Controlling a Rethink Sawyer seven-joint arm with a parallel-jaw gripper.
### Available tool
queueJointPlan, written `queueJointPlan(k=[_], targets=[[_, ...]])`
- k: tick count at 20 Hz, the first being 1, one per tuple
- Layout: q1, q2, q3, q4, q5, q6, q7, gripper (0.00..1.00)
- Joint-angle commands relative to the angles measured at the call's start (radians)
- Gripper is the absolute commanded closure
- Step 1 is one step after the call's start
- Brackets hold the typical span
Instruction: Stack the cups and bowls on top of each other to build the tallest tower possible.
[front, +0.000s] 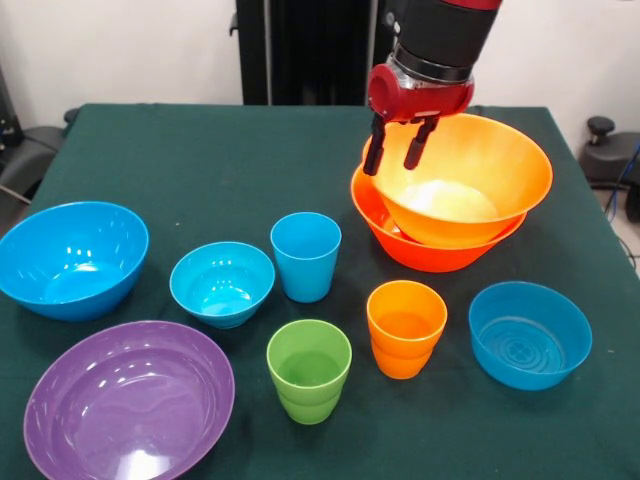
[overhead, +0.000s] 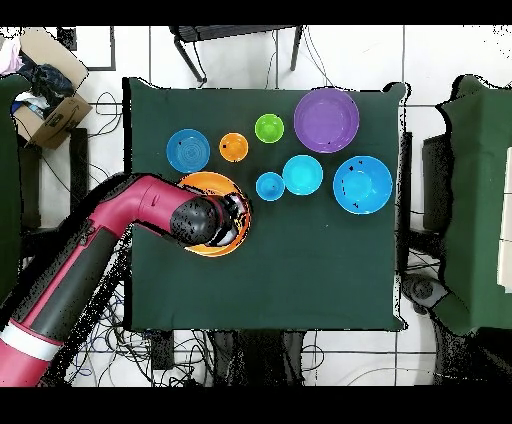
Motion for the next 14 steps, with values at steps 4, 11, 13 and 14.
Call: queueJointPlan(k=[4,11,13,14], targets=[[-0.029,0.059,0.198,0.007,-0.004,0.006,-0.178,0.0],[-0.03,0.07,0.187,0.022,-0.022,0.02,-0.199,0.0],[-0.032,0.075,0.184,0.025,-0.029,0.028,-0.205,0.0],[-0.033,0.077,0.184,0.027,-0.03,0.03,-0.207,0.0]])
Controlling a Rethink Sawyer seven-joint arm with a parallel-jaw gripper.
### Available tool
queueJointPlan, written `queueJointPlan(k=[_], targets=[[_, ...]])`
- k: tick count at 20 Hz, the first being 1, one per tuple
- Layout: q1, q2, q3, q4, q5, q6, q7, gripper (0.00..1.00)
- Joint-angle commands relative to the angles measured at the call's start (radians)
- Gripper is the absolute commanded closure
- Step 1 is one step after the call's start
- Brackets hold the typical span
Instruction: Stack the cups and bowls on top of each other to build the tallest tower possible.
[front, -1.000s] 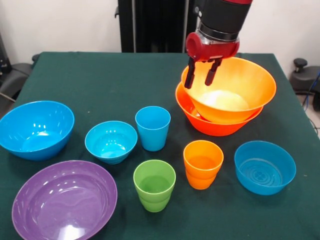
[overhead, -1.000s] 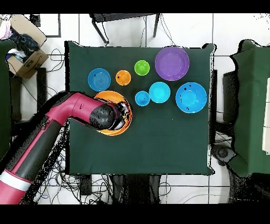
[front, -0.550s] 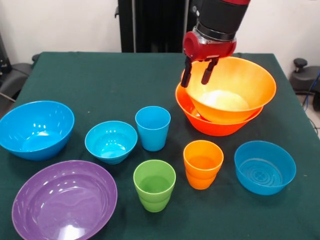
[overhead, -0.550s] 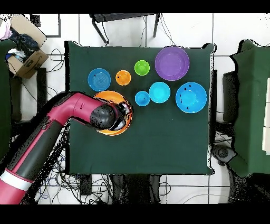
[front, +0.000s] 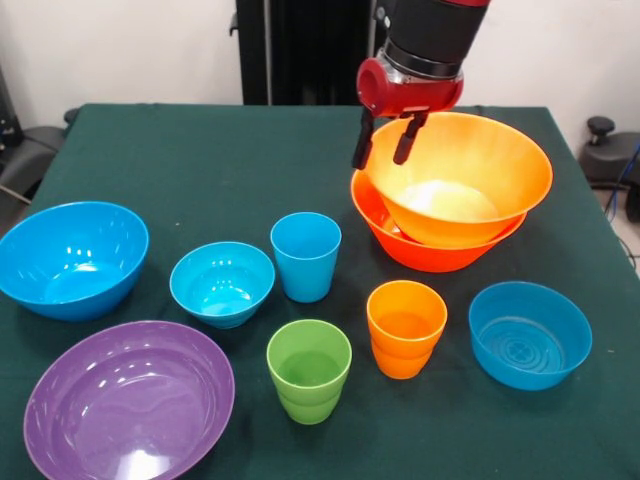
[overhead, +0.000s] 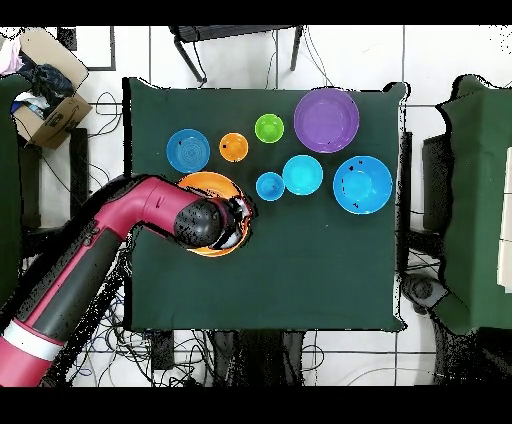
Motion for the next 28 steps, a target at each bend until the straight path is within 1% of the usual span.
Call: queueJointPlan(k=[1,5,9,13,15,19,23,28], targets=[[-0.028,0.075,0.183,0.01,-0.02,0.033,-0.204,0.0],[-0.028,0.083,0.186,0.017,-0.014,0.047,-0.197,0.0],[-0.025,0.086,0.202,0.035,0.013,0.077,-0.207,0.0],[-0.009,0.097,0.21,0.057,0.036,0.107,-0.194,0.0],[0.001,0.104,0.211,0.069,0.039,0.117,-0.204,0.0],[0.016,0.11,0.21,0.088,0.029,0.122,-0.225,0.0],[0.017,0.108,0.205,0.097,0.011,0.115,-0.243,0.0],[0.019,0.112,0.193,0.089,0.0,0.101,-0.223,0.0]])
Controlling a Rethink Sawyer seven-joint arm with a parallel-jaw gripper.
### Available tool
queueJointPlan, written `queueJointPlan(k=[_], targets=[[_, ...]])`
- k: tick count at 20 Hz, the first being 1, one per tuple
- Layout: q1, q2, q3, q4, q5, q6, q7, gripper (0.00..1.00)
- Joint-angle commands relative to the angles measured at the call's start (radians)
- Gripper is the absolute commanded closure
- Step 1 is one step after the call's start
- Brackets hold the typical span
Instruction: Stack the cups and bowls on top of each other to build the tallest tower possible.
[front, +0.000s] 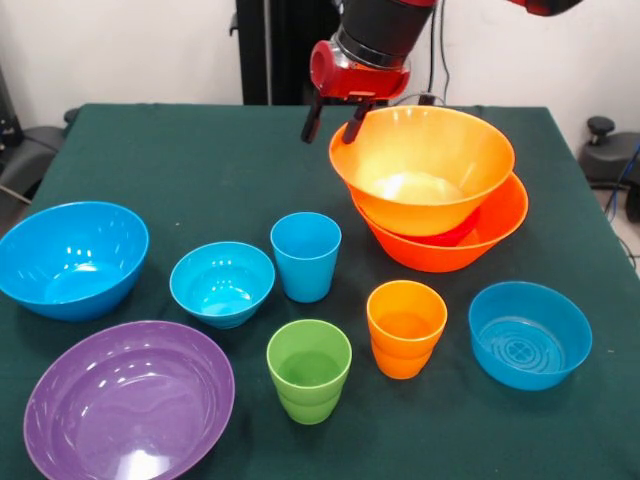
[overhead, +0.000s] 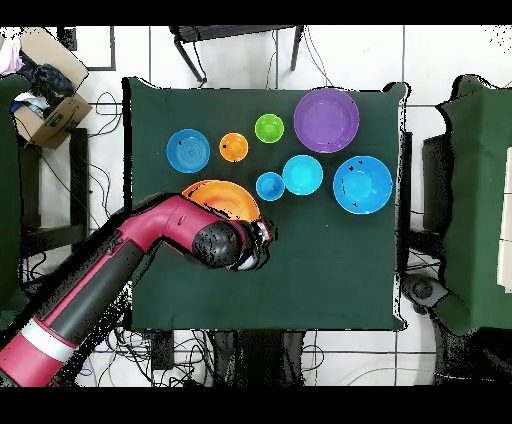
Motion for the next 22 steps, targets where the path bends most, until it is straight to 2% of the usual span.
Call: queueJointPlan(k=[1,16,22], targets=[[0.011,0.048,0.186,-0.02,0.0,0.078,-0.223,0.0],[0.02,-0.016,0.165,0.011,-0.032,-0.006,-0.193,0.0],[0.016,-0.101,0.182,0.024,-0.028,-0.054,-0.222,0.0]])
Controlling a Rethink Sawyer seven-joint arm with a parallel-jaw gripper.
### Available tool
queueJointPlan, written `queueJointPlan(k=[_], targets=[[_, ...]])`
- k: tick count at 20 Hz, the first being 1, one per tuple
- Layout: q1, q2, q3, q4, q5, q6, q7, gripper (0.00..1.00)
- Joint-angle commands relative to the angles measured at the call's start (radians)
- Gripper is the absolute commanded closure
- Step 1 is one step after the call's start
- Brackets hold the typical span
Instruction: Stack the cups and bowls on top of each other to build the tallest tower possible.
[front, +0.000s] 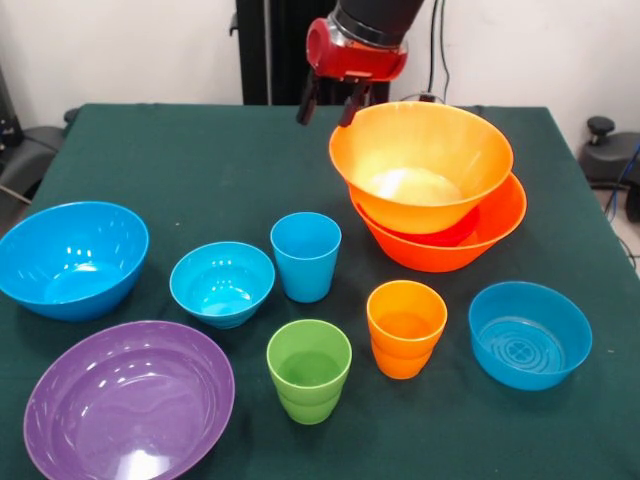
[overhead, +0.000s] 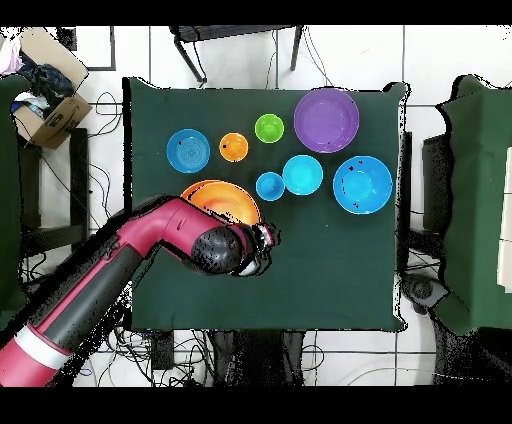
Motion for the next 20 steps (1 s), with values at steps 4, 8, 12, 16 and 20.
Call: queueJointPlan(k=[4,8,12,16,20], targets=[[-0.001,-0.177,0.237,-0.023,0.058,-0.081,-0.258,0.0],[-0.014,-0.235,0.262,-0.047,0.058,-0.09,-0.28,0.0],[-0.062,-0.251,0.277,-0.073,0.008,-0.082,-0.374,0.0],[-0.148,-0.246,0.289,-0.141,-0.027,-0.046,-0.492,0.0],[-0.223,-0.221,0.257,-0.233,-0.069,-0.035,-0.513,0.0]])
